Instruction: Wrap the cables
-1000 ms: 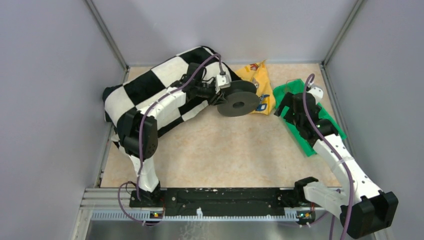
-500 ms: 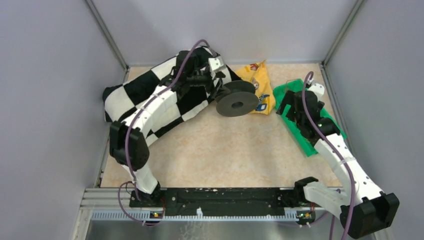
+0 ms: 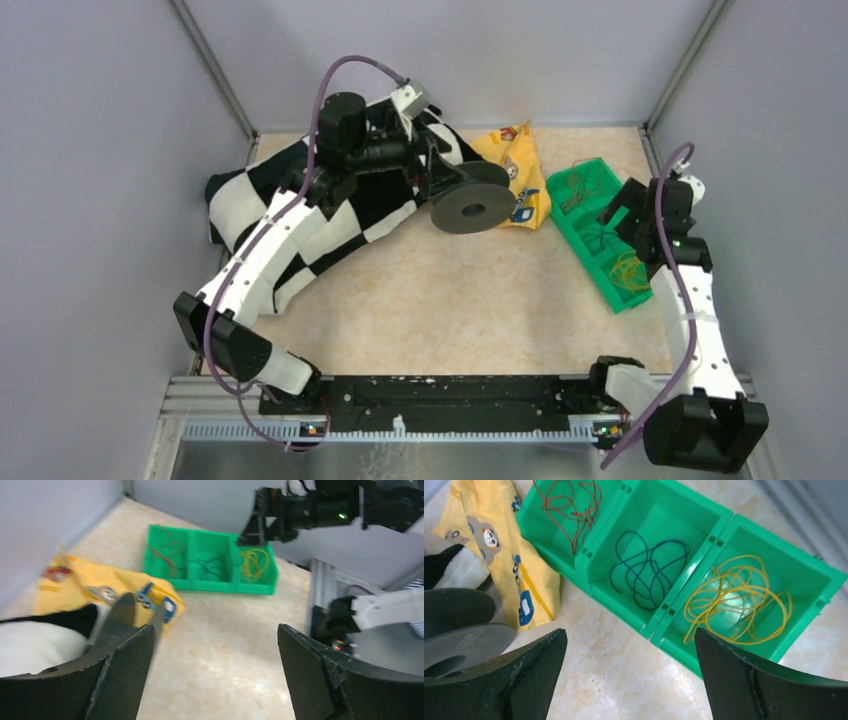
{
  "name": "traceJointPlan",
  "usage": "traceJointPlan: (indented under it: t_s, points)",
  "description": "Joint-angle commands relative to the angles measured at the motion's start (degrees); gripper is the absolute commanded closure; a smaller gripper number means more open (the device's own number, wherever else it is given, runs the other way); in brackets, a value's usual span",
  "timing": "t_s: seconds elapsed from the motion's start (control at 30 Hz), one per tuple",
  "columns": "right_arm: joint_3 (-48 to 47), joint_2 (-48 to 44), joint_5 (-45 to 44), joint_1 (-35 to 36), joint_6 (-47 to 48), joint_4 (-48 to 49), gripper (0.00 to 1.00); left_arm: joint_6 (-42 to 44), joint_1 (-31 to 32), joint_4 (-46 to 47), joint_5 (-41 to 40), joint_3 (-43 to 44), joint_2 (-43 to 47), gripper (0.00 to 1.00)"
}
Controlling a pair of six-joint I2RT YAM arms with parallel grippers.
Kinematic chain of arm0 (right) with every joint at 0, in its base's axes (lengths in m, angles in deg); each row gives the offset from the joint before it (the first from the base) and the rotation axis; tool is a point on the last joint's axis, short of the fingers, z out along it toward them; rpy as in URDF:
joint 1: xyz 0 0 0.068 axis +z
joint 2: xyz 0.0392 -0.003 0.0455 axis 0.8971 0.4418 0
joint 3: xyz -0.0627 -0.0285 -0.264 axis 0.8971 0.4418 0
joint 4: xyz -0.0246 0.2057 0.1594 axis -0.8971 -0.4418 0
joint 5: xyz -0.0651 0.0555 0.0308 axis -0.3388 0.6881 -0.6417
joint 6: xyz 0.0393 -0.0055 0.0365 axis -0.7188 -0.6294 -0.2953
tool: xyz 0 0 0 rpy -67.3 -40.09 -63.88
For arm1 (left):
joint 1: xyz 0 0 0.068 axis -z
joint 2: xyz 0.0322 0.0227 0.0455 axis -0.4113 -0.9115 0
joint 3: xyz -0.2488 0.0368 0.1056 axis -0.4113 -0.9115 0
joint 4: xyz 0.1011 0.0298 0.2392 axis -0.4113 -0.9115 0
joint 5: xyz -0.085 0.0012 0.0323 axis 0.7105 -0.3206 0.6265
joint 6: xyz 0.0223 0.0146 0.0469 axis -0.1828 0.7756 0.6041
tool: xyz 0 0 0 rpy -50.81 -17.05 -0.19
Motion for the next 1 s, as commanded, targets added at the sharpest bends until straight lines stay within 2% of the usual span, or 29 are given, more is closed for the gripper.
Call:
traceJointPlan:
  t_s: [0.0, 0.1, 0.23, 0.3, 0.37, 0.4, 0.57, 0.63, 0.67, 0.97]
  points:
    - [-0.81, 2.93, 13.18, -8.89, -2.37, -2.38, 0.01, -10.71, 5.98, 4.89, 1.53, -6.22, 0.40, 0.02]
    - [4.25, 2.53, 21.35, -16.20, -3.42, 1.35, 0.07, -8.82, 10.19, 3.09, -0.80, -7.83, -0.37, 0.01]
    - [3.90, 3.14, 22.93, -16.36, -3.15, 4.57, 0.15, -7.04, 11.85, 0.61, -2.84, -9.89, -0.84, 0.01]
    - [1.04, 4.29, 17.09, -13.28, -1.73, 4.02, 0.19, -6.78, 12.00, 0.09, -3.17, -10.69, -0.89, 0.01]
    - [-2.16, 6.57, 8.80, -6.90, 0.55, 3.09, 0.19, -6.54, 12.05, -0.18, -2.96, -10.81, -1.07, 0.01]
    - [-3.39, 8.17, 7.99, -5.92, 1.02, 2.65, 0.22, -6.49, 12.06, -0.27, -2.95, -10.70, -1.20, 0.01]
    - [-5.96, 16.04, 5.92, -4.95, 5.89, 2.08, 0.34, -5.52, 12.01, -1.64, -3.25, -9.21, -2.08, 0.01]
    - [-7.85, 19.75, 4.94, -4.59, 8.73, 1.14, 0.47, -4.98, 11.92, -1.99, -3.45, -9.37, -2.05, 0.01]
    - [-8.64, 21.10, 4.69, -4.54, 9.96, 0.87, 0.50, -4.79, 11.97, -2.18, -3.54, -9.35, -2.15, 0.01]
    - [-11.63, 30.66, 6.15, -4.05, 17.59, 4.53, 0.55, -5.12, 11.92, 0.79, -5.46, -12.21, -1.24, 0.01]
